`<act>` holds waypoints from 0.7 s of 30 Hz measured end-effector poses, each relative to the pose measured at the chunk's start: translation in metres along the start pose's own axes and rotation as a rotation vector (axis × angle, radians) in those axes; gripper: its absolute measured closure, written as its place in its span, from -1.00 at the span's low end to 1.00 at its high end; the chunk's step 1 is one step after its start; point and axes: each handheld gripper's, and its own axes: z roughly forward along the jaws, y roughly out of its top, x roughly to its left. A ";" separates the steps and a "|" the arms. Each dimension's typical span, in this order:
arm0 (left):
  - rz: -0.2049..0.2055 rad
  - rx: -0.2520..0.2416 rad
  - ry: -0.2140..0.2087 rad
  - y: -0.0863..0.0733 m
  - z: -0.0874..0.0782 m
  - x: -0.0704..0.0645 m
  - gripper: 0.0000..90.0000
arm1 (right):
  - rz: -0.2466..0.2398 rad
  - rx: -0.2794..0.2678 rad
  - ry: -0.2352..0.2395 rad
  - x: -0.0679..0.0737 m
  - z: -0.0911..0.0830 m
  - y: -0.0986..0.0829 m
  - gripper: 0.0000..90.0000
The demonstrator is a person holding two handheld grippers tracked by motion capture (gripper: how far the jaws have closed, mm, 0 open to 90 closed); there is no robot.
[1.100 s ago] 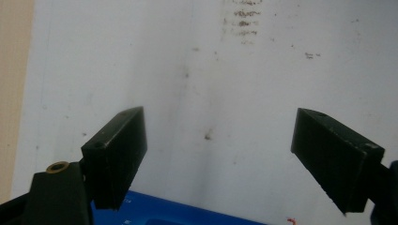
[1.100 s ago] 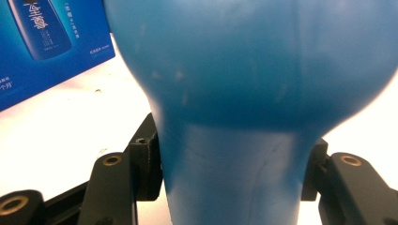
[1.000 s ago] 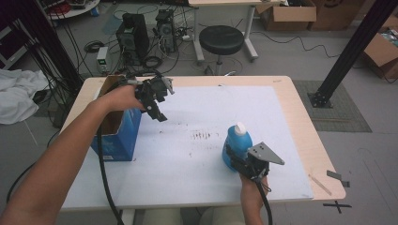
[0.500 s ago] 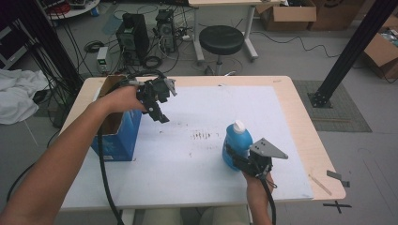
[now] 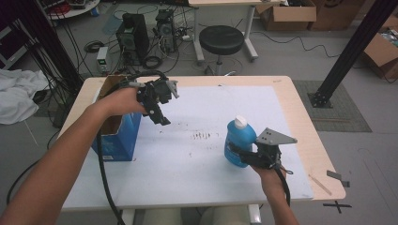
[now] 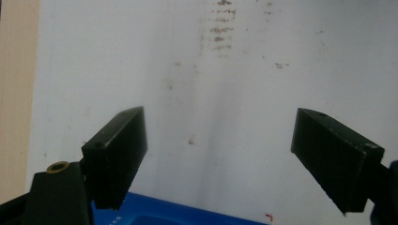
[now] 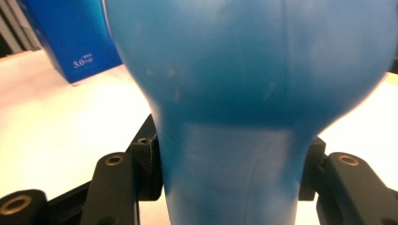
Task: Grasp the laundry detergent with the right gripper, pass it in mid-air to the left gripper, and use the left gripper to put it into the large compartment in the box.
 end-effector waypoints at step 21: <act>-0.059 -0.001 0.011 0.012 -0.006 -0.024 -0.57 | -0.168 0.046 0.340 -0.041 -0.012 0.039 -0.03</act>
